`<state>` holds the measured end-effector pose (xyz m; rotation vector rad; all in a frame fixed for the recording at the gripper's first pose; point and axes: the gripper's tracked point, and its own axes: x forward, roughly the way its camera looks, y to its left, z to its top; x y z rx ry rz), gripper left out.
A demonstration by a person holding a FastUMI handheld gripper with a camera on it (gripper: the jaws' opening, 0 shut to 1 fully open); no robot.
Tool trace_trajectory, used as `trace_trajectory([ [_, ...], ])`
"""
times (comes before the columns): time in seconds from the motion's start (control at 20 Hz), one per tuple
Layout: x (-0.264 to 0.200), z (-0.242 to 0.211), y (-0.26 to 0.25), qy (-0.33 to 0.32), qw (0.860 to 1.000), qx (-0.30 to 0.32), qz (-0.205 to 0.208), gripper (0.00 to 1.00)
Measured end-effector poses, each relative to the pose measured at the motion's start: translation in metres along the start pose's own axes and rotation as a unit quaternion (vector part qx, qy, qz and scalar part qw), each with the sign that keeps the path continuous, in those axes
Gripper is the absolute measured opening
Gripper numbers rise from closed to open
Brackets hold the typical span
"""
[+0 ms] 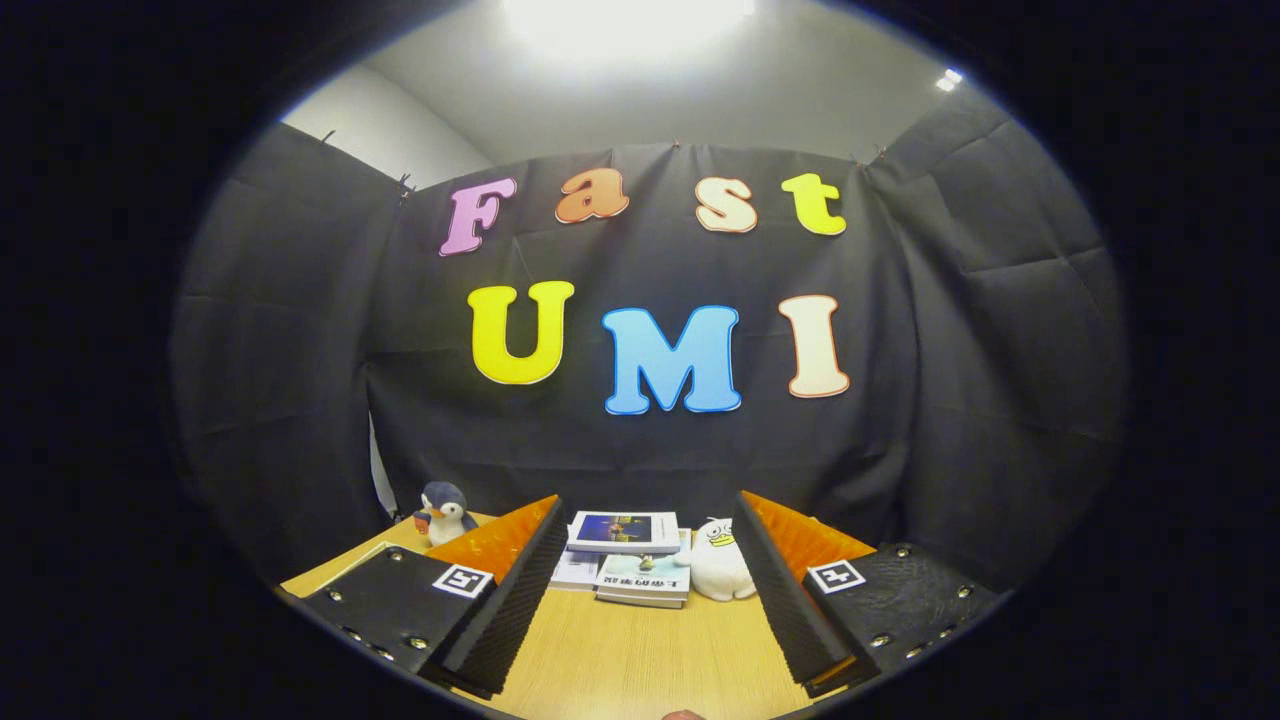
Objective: Open the storage box then place both shoes into the box .Put the left shoe in first, then the right shoe, with the right side of both shoes facing outward in a uniform manner.
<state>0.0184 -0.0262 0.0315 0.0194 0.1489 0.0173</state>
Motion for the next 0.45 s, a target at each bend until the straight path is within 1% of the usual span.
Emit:
trace_trajectory([
  [0.2,0.008,-0.001,-0.003,-0.001,1.0,0.006,-0.003,0.99],
  [0.45,0.004,0.016,-0.001,-0.029,1.0,0.005,-0.003,0.99],
])
